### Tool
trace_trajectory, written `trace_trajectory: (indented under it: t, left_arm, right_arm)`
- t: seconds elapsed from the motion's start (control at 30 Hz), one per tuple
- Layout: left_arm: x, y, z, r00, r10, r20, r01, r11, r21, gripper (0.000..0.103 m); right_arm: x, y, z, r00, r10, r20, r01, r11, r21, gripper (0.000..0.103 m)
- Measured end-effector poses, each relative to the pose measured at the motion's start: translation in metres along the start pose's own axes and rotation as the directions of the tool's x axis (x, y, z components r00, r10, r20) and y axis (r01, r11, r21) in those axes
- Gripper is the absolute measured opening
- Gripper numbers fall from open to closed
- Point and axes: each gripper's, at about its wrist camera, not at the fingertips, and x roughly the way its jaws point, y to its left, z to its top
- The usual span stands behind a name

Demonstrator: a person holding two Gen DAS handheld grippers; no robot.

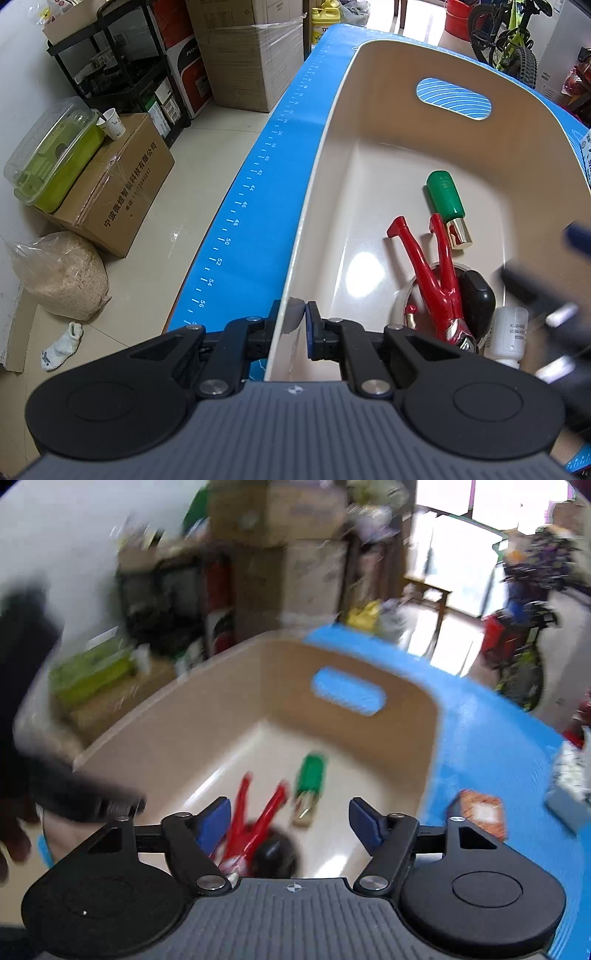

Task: Organize rigid objects
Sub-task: 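Carry the earbud case into the basket and release it, then move the right tool to the white charger cube and grasp it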

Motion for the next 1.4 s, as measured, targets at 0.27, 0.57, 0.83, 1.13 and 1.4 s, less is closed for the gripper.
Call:
trace_trajectory:
  t: [0.27,0.57,0.83,1.13,1.4]
  left_arm:
    - [0.001,0.001,-0.001,1.000,-0.002,0.001,0.002,1.000,-0.009,0.014]
    - [0.003,0.004,0.000,1.000,-0.004,-0.002,0.004,1.000,-0.017,0.014]
    - [0.003,0.004,0.001,1.000,-0.005,-0.002,0.005,1.000,-0.014,0.014]
    - [0.003,0.004,0.001,1.000,-0.001,-0.001,0.001,1.000,-0.011,0.014]
    - [0.003,0.003,0.000,1.000,-0.001,-0.001,0.001,1.000,-0.010,0.014]
  right_arm:
    - [-0.024,-0.073,0.011,0.982,-0.152,0.116,0.128,0.973,0.190,0.076]
    - [0.015,-0.138,-0.016,0.976,-0.216,0.040,0.193,0.931,0.310,0.075]
    - [0.056,-0.133,-0.042,0.979,-0.199,-0.053,0.205,0.946,0.250,0.075]
    - [0.076,-0.128,-0.056,0.979,-0.184,-0.087,0.201,0.946,0.253,0.073]
    - [0.077,-0.133,-0.057,0.988,-0.119,-0.100,0.141,0.959,0.246,0.071]
